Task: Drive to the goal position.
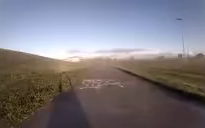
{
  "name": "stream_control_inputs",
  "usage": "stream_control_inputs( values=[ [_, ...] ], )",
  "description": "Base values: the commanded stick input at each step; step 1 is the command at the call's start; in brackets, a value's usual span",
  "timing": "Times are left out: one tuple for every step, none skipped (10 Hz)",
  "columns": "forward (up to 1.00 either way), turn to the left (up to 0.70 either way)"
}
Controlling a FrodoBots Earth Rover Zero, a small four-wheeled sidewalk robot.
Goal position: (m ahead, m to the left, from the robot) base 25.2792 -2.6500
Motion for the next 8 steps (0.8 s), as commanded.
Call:
stream_control_inputs(
  values=[
    [0.7,0.0],
    [0.7,0.0],
    [0.7,0.0],
    [0.7,0.0],
    [0.7,0.0],
    [0.7,0.0],
    [0.7,0.0],
    [0.7,0.0]
  ],
)
